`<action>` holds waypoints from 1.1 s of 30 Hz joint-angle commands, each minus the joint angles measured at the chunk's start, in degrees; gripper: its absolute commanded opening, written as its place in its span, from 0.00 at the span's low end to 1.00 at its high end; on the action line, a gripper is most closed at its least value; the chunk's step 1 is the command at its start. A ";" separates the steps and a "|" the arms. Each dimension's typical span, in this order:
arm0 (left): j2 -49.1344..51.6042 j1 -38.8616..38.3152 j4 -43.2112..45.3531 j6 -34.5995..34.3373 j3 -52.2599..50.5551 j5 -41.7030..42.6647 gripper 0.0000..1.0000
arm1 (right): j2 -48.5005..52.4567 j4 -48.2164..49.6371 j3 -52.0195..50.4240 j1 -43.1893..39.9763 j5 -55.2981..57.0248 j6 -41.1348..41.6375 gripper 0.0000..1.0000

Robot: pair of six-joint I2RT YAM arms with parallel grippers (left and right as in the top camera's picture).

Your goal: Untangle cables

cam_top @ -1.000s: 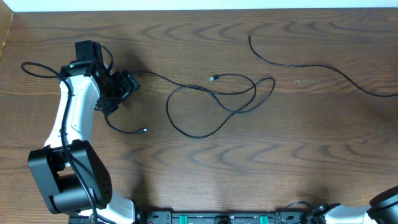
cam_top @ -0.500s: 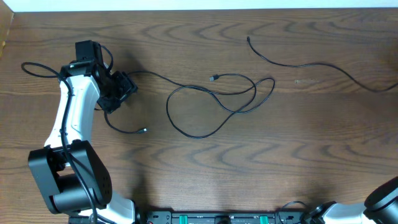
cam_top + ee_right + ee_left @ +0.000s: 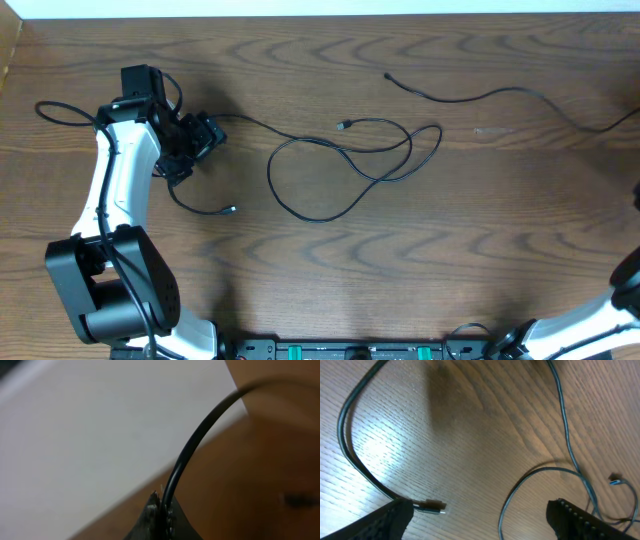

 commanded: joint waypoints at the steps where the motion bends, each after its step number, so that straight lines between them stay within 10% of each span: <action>1: 0.28 -0.09 0.04 -0.07 -0.11 -0.13 0.92 | 5.68 0.28 0.35 -1.05 0.87 4.20 0.01; 8: 0.28 -0.09 0.04 -0.07 -0.11 -0.13 0.93 | 11.15 -1.36 0.35 -2.95 -2.84 5.22 0.22; 13: 0.28 -0.09 0.02 -0.07 -0.11 -0.13 0.93 | 11.17 -3.45 0.35 -4.92 -7.13 5.84 0.75; 17: 0.28 -0.09 0.00 -0.07 -0.11 -0.13 0.93 | 11.17 -0.85 0.35 -6.93 -15.63 11.37 0.99; 33: 0.28 -0.09 -0.44 -0.04 -0.11 -0.13 0.94 | 11.15 -24.65 0.33 -11.04 -33.62 12.63 0.99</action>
